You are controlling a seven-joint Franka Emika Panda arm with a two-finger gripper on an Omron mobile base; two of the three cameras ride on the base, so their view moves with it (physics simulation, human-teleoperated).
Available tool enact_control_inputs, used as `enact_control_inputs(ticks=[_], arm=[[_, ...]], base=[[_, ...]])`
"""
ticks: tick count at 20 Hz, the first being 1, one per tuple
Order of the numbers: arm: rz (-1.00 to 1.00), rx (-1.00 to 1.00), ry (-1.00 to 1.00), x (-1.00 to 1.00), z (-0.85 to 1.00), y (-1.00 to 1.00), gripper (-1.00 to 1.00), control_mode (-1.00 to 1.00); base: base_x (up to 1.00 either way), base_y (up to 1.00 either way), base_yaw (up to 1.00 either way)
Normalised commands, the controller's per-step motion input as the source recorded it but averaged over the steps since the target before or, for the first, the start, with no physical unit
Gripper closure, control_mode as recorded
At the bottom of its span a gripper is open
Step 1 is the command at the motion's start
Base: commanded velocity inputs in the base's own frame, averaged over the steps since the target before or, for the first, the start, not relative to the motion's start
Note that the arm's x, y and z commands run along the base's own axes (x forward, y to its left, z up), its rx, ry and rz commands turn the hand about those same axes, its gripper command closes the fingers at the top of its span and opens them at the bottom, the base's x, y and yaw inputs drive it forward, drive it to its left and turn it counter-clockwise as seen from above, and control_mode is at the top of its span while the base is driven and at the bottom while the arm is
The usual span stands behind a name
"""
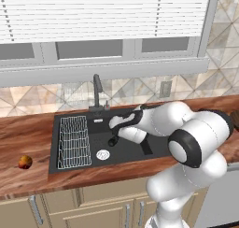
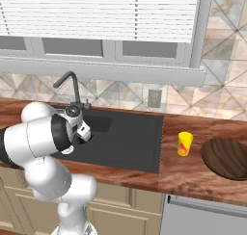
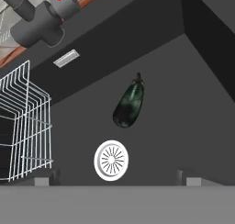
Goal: Remove the eggplant and peach from the sink. Then move the bowl and cup from the counter to the sink for washing.
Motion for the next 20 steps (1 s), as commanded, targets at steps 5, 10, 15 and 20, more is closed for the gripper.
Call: enact_control_inputs(ticks=[5, 10, 15, 20], arm=[[-0.01, 0.0, 0.0, 0.07, -0.03, 0.0, -1.0, -1.0], [-0.01, 0.0, 0.0, 0.09, -0.01, 0.0, -1.0, -1.0], [0.0, 0.0, 0.0, 0.08, -0.01, 0.0, -1.0, -1.0], [0.0, 0.0, 0.0, 0.09, -0.04, 0.0, -1.0, -1.0]], base=[[0.0, 0.0, 0.0], [0.0, 0.0, 0.0], [0.0, 0.0, 0.0], [0.0, 0.0, 0.0]])
